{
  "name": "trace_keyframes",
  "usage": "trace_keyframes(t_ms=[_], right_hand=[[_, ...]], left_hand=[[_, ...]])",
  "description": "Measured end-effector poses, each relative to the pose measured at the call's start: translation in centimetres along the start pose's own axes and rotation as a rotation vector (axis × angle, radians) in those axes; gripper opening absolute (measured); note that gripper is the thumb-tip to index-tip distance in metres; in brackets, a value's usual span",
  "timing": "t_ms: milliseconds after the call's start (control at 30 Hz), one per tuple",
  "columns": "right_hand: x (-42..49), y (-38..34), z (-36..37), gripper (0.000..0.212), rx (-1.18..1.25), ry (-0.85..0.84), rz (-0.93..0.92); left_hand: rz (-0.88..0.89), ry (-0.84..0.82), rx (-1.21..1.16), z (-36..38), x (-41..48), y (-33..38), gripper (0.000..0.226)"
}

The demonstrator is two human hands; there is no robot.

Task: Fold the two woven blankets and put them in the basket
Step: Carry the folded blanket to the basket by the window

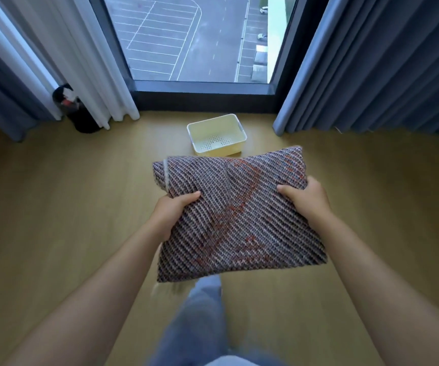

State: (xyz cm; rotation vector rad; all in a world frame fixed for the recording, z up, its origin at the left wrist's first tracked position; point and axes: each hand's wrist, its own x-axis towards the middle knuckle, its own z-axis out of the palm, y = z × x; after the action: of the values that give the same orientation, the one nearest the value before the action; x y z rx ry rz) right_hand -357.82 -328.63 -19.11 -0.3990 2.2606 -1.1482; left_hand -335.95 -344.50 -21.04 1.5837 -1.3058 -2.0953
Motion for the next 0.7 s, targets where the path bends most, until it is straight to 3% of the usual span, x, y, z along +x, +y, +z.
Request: trace_keyframes(t_ms=[333, 600, 700], right_hand=[[26.6, -11.6, 2.3, 0.033, 0.014, 0.038, 0.026], [46.8, -15.9, 4.0, 0.032, -0.019, -0.028, 0.021], [54.2, -17.1, 5.3, 0.042, -0.062, -0.075, 0.04]], left_hand=[[0.011, -0.009, 0.007, 6.8, 23.1, 18.4, 0.059], [-0.013, 0.026, -0.001, 11.4, 39.6, 27.2, 0.054], [-0.034, 0.078, -0.018, 13.7, 45.5, 29.3, 0.055]])
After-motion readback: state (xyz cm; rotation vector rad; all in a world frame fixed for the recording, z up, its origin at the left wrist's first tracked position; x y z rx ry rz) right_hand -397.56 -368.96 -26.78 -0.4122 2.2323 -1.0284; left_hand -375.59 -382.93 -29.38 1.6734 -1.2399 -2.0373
